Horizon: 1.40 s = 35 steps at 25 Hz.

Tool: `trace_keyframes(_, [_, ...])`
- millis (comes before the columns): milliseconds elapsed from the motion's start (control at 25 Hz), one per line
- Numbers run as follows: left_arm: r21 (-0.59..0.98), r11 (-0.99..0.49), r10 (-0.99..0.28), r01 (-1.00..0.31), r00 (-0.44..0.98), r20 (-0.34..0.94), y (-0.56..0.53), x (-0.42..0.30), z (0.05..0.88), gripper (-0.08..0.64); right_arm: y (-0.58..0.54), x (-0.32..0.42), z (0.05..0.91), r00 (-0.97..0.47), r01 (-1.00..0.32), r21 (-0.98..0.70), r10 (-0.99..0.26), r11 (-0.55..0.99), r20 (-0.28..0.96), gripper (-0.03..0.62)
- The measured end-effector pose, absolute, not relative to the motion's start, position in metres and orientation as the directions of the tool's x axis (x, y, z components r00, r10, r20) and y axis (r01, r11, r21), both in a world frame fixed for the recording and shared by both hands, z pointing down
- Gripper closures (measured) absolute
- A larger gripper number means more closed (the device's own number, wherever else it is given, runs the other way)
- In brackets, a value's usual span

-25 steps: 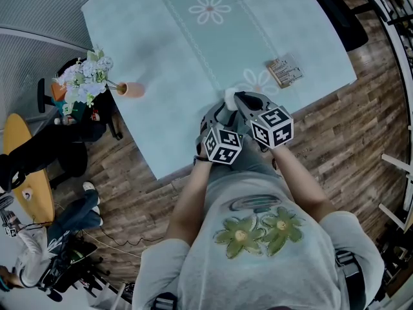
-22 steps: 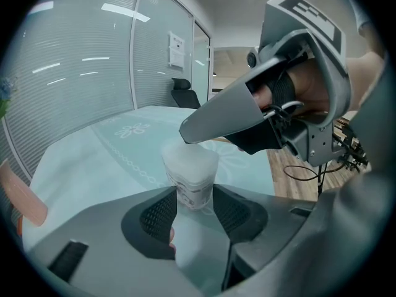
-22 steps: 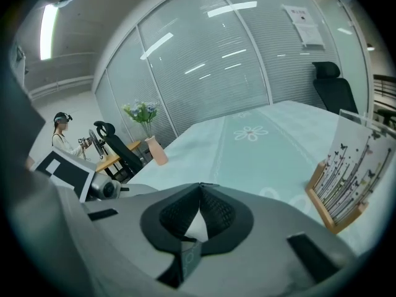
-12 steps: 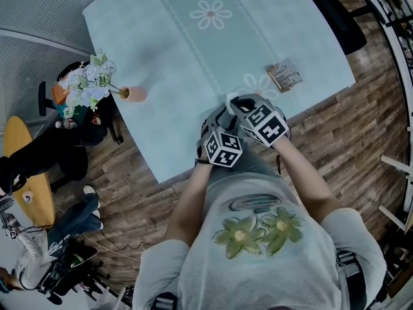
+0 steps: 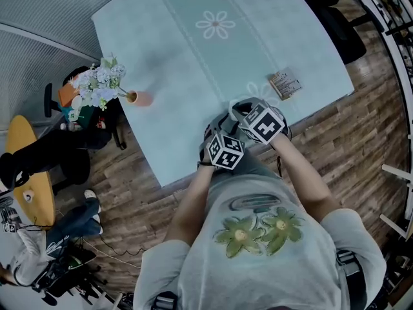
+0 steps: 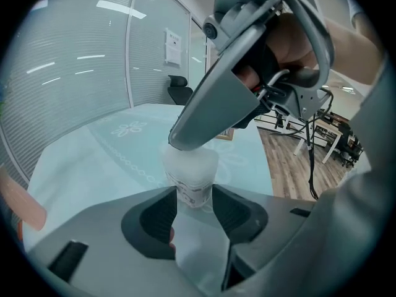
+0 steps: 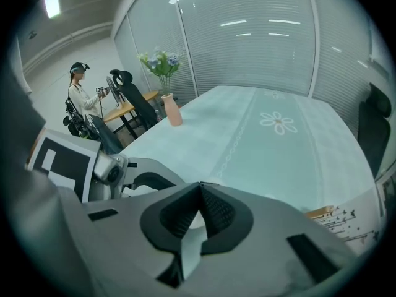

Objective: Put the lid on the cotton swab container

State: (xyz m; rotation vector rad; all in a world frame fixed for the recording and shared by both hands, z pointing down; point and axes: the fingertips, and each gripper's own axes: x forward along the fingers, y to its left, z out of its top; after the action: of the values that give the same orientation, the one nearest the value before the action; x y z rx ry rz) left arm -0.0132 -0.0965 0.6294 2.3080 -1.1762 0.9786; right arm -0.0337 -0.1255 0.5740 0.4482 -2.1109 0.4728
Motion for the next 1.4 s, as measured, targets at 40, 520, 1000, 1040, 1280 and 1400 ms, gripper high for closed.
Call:
trace_keyframes(40, [0.017, -0.581, -0.553, -0.813, 0.41, 0.725, -0.096, -0.013, 0.63, 0.39, -0.125, -0.034, 0.574, -0.534, -0.485, -0.158, -0.149, 0.86, 0.832, 0.592])
trace_keyframes(520, [0.073, -0.527, -0.588, -0.847, 0.425, 0.688, -0.092, -0.023, 0.61, 0.39, -0.126, -0.025, 0.56, -0.713, -0.612, -0.337, -0.316, 0.715, 0.626, 0.594])
trace_keyframes(1000, [0.057, -0.37, -0.801, -0.927, 0.349, 0.486, -0.103, -0.055, 0.516, 0.509, -0.116, 0.001, 0.5, -0.751, -0.644, -0.306, -0.504, 0.701, 0.425, 0.594])
trace_keyframes(1040, [0.051, -0.356, -0.819, -0.933, 0.338, 0.464, -0.104, -0.057, 0.505, 0.515, -0.115, 0.002, 0.494, -0.751, -0.645, -0.287, -0.516, 0.708, 0.412, 0.594])
trace_keyframes(1280, [0.034, -0.329, -0.864, -0.944, 0.315, 0.392, -0.103, -0.061, 0.464, 0.56, -0.11, 0.006, 0.457, -0.762, -0.64, -0.249, -0.561, 0.726, 0.323, 0.595])
trace_keyframes(1400, [0.036, -0.338, -0.867, -0.94, 0.327, 0.375, -0.097, -0.055, 0.452, 0.56, -0.103, 0.007, 0.447, -0.769, -0.633, -0.24, -0.563, 0.736, 0.302, 0.595])
